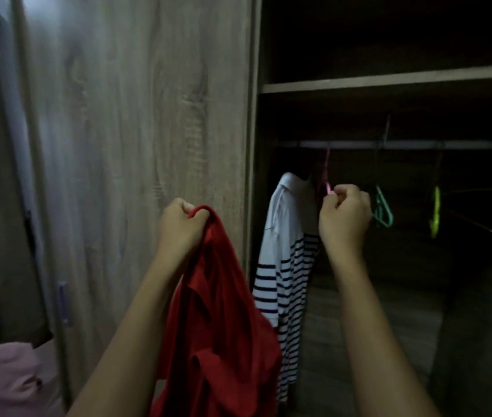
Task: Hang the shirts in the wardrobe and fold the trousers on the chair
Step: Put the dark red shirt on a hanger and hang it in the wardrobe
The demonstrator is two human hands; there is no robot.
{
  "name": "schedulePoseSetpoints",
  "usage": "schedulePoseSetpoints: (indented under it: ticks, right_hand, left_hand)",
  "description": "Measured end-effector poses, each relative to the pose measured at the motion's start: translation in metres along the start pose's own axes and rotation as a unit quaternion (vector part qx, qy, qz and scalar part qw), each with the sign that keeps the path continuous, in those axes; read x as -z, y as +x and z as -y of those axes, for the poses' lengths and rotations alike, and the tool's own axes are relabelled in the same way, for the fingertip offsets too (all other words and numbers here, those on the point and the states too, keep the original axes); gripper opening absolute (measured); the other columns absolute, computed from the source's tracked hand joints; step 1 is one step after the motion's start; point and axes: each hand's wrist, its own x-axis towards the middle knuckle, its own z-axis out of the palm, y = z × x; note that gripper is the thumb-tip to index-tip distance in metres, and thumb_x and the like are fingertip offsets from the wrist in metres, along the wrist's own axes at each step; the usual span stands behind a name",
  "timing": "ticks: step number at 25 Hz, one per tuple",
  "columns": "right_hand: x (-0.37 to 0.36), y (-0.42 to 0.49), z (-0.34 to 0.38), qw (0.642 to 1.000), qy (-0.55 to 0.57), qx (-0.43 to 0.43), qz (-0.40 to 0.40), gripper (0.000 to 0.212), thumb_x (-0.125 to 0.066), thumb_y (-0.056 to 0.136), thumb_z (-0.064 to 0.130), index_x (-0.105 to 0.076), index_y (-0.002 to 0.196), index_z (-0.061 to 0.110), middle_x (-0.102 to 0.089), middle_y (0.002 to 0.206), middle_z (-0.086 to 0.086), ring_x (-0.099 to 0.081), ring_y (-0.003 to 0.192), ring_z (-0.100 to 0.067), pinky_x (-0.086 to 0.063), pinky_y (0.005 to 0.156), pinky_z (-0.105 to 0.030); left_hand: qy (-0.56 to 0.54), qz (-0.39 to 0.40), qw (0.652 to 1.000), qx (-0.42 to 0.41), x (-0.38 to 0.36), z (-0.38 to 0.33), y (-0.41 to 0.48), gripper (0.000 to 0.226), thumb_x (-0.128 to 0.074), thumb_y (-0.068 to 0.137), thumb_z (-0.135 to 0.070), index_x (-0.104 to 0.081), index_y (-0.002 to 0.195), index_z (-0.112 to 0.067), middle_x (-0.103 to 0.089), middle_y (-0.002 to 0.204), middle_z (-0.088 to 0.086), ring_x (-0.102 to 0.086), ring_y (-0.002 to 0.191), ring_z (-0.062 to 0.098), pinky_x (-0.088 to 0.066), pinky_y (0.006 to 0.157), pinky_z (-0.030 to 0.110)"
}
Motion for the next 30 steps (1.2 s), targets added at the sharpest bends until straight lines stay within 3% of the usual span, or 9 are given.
schedulePoseSetpoints:
  ticks: [3, 5, 10, 16, 19, 21, 25, 30]
  right_hand:
    - [-0.023, 0.047, -0.011, 0.993, -0.086, -0.068, 0.049, 0.038, -0.045, 0.095, 0.018, -0.046, 0.132, 0.008, -0.041, 0.136, -0.014, -0.045, 0.122, -0.032, -0.040, 0.093, -0.035]
    - [-0.039, 0.072, -0.020, 0.974, -0.138, -0.138, 0.120, 0.046, -0.048, 0.094, 0.018, -0.039, 0.137, 0.005, -0.037, 0.141, -0.018, -0.043, 0.125, -0.037, -0.043, 0.094, -0.040]
    - [-0.060, 0.099, -0.041, 0.958, -0.131, -0.179, 0.181, 0.039, -0.049, 0.094, 0.014, -0.050, 0.131, 0.002, -0.052, 0.131, -0.020, -0.055, 0.116, -0.034, -0.043, 0.072, -0.031]
    - [-0.068, 0.109, -0.049, 0.968, -0.116, -0.143, 0.168, 0.032, -0.048, 0.096, 0.011, -0.054, 0.124, -0.003, -0.056, 0.128, -0.021, -0.054, 0.117, -0.035, -0.047, 0.088, -0.034]
    - [-0.072, 0.111, -0.057, 0.959, -0.101, -0.158, 0.212, 0.039, -0.054, 0.094, 0.018, -0.052, 0.127, -0.002, -0.053, 0.131, -0.021, -0.052, 0.119, -0.034, -0.046, 0.090, -0.035]
    - [-0.074, 0.111, -0.066, 0.949, -0.071, -0.182, 0.246, 0.039, -0.053, 0.091, 0.012, -0.050, 0.128, -0.001, -0.052, 0.131, -0.020, -0.052, 0.119, -0.035, -0.046, 0.092, -0.039]
    - [-0.079, 0.109, -0.067, 0.952, -0.036, -0.240, 0.186, 0.038, -0.038, 0.095, 0.002, -0.042, 0.134, -0.001, -0.050, 0.131, -0.022, -0.053, 0.117, -0.037, -0.051, 0.091, -0.045]
    - [-0.075, 0.090, -0.054, 0.971, 0.010, -0.201, 0.132, 0.035, -0.034, 0.097, 0.002, -0.039, 0.131, 0.003, -0.051, 0.129, -0.019, -0.056, 0.111, -0.032, -0.054, 0.085, -0.044]
  left_hand:
    - [0.004, 0.007, 1.000, 0.000, -0.013, -0.007, 0.003, 0.022, -0.063, 0.080, -0.017, -0.046, 0.066, -0.016, -0.056, 0.064, 0.006, -0.057, 0.067, 0.024, -0.050, 0.069, 0.043]
    - [0.000, 0.013, 1.000, 0.007, -0.019, -0.008, 0.004, 0.020, -0.063, 0.081, -0.016, -0.049, 0.068, -0.014, -0.058, 0.064, 0.007, -0.058, 0.066, 0.025, -0.051, 0.069, 0.043]
    - [0.000, 0.022, 0.999, 0.024, -0.028, -0.008, 0.005, 0.018, -0.064, 0.081, -0.017, -0.050, 0.070, -0.014, -0.061, 0.065, 0.010, -0.061, 0.065, 0.027, -0.054, 0.069, 0.045]
    - [0.000, 0.032, 0.999, 0.031, -0.030, -0.010, 0.001, 0.015, -0.063, 0.083, -0.018, -0.052, 0.074, -0.013, -0.064, 0.070, 0.014, -0.062, 0.066, 0.027, -0.054, 0.070, 0.045]
    - [0.000, 0.029, 0.999, 0.024, -0.027, -0.014, -0.003, 0.014, -0.062, 0.084, -0.018, -0.053, 0.076, -0.011, -0.063, 0.071, 0.013, -0.060, 0.065, 0.025, -0.053, 0.067, 0.041]
    - [-0.002, 0.025, 0.999, 0.022, -0.024, -0.014, -0.005, 0.014, -0.062, 0.084, -0.018, -0.053, 0.077, -0.010, -0.063, 0.072, 0.015, -0.060, 0.065, 0.026, -0.052, 0.065, 0.040]
    - [-0.001, 0.030, 0.999, 0.029, -0.017, -0.015, -0.008, 0.013, -0.061, 0.085, -0.015, -0.052, 0.080, -0.008, -0.061, 0.072, 0.015, -0.058, 0.063, 0.024, -0.048, 0.059, 0.034]
    - [0.004, 0.005, 1.000, 0.012, -0.006, -0.017, -0.007, 0.016, -0.062, 0.085, -0.013, -0.050, 0.075, -0.009, -0.057, 0.068, 0.012, -0.054, 0.059, 0.021, -0.042, 0.051, 0.028]
